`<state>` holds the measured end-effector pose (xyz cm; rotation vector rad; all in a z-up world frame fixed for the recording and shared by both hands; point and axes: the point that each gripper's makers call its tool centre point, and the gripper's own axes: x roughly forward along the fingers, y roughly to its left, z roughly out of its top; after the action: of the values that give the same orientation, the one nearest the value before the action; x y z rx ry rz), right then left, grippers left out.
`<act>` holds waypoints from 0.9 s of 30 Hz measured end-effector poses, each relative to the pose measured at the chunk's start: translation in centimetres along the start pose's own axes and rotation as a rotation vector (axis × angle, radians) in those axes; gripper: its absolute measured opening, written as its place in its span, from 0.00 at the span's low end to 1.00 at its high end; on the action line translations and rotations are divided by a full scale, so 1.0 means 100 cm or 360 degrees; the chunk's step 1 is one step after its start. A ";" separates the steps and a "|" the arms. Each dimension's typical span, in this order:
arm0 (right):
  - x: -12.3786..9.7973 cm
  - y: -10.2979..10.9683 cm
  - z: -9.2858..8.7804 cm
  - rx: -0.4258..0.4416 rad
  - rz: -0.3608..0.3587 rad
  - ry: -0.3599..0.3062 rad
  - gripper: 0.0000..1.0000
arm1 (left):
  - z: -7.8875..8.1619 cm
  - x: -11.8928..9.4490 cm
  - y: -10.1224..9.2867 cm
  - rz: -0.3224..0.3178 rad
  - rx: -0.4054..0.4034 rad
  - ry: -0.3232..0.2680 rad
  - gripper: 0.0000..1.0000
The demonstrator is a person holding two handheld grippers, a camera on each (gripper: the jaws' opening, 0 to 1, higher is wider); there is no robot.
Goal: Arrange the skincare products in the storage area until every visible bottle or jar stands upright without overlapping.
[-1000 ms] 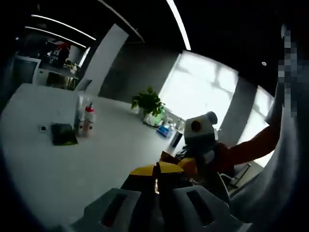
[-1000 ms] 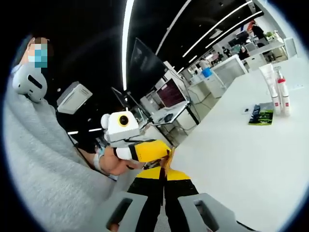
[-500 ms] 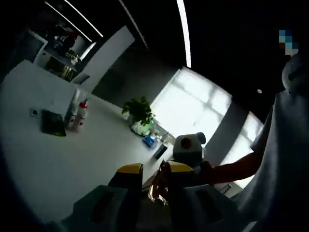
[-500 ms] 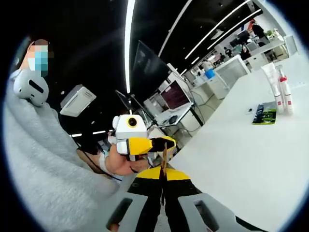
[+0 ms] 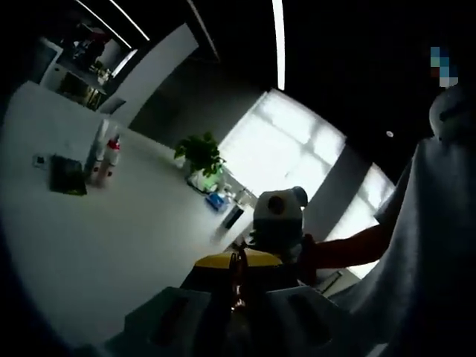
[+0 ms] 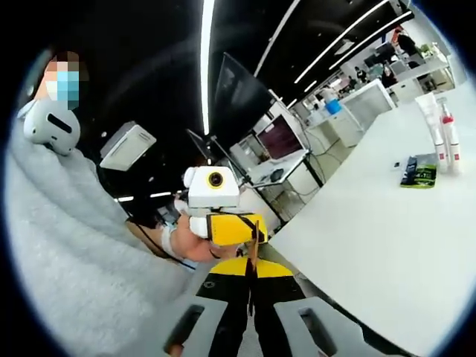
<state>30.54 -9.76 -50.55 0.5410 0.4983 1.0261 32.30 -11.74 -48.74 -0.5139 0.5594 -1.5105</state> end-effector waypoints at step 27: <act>-0.003 -0.013 0.026 0.0129 0.0036 -0.0134 0.00 | 0.032 -0.008 0.024 0.0034 -0.0083 -0.0197 0.00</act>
<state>32.86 -10.99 -49.34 0.6607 0.4614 1.0034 36.21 -11.07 -47.75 -0.6351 0.5072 -1.4360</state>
